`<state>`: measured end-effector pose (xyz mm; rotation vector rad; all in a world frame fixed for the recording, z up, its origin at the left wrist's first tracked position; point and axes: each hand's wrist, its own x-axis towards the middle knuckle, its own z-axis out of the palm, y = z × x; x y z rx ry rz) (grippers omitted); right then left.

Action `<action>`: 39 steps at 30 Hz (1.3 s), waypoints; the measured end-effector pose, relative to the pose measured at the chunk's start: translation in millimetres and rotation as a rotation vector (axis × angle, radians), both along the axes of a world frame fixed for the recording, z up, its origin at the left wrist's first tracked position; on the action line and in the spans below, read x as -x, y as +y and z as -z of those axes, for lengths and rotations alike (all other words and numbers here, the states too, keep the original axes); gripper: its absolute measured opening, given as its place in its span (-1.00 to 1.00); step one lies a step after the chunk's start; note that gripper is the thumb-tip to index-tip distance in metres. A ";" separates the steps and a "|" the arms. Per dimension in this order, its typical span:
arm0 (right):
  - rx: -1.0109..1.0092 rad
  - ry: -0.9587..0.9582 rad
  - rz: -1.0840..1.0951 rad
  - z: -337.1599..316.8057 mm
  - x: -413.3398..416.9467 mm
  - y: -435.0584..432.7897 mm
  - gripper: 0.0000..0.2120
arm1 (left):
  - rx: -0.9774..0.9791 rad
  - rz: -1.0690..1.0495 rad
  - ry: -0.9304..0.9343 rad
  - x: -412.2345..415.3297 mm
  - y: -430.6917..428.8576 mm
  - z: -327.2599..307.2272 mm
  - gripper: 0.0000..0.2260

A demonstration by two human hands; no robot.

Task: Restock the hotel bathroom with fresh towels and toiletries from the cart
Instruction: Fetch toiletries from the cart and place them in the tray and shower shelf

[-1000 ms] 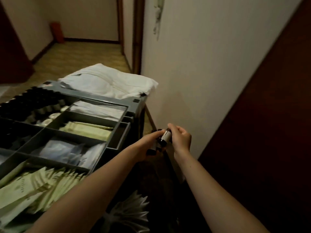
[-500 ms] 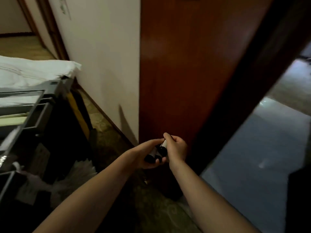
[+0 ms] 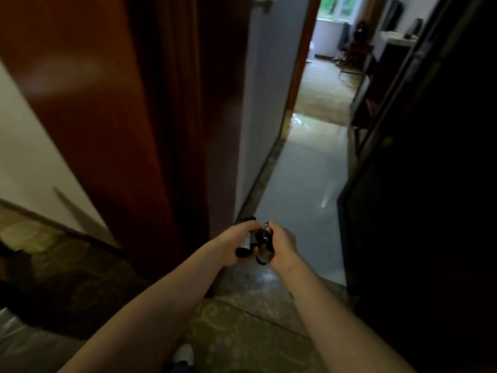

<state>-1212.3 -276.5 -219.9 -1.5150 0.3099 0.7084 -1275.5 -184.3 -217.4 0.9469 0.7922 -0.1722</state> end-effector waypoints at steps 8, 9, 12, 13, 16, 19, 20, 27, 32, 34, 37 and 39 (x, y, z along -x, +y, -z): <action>0.020 -0.127 0.223 2.1 -87.0 -57.6 -0.75 | -0.053 0.161 -0.043 -102.9 -58.4 -11.6 -0.71; 0.011 -0.127 0.241 2.1 -101.8 -60.3 -0.75 | -0.045 0.176 -0.057 -118.0 -60.7 -11.4 -0.76; -0.034 -0.102 0.319 3.3 -151.7 -59.0 -0.79 | -0.026 0.211 -0.098 -166.3 -57.5 -8.5 -0.86; -0.047 -0.095 0.358 2.7 -170.9 -56.6 -0.80 | -0.047 0.220 -0.112 -185.7 -53.5 -6.9 -0.85; -0.074 -0.084 0.463 0.0 -233.6 -49.4 -0.78 | -0.164 0.251 -0.130 -248.3 -39.3 -3.8 -0.78; -0.073 -0.082 0.500 -9.1 -295.3 -40.6 -0.75 | -0.176 0.295 -0.126 -312.2 -23.6 -4.3 -0.83; -0.074 -0.082 0.495 -10.6 -314.3 -37.1 -0.76 | -0.154 0.316 -0.125 -331.0 -18.2 -5.9 -0.81; -0.134 0.007 0.435 -21.6 -429.9 -7.7 -0.82 | -0.042 0.375 -0.033 -440.0 12.7 -8.6 -0.76; -0.135 -0.054 0.371 -5.0 -526.7 26.7 -0.66 | 0.064 0.246 -0.110 -533.4 35.7 -5.2 -0.72; -0.110 -0.080 0.298 2.4 -570.7 40.3 -0.64 | 0.060 0.226 -0.167 -578.7 48.4 -4.8 -0.69; -0.134 -0.081 0.239 4.0 -646.9 55.7 -0.83 | 0.027 0.174 -0.182 -655.7 65.4 -5.1 -0.68; -0.185 -0.052 0.197 -1.7 -699.6 62.1 -0.89 | 0.002 0.140 -0.166 -707.5 70.6 -13.3 -0.72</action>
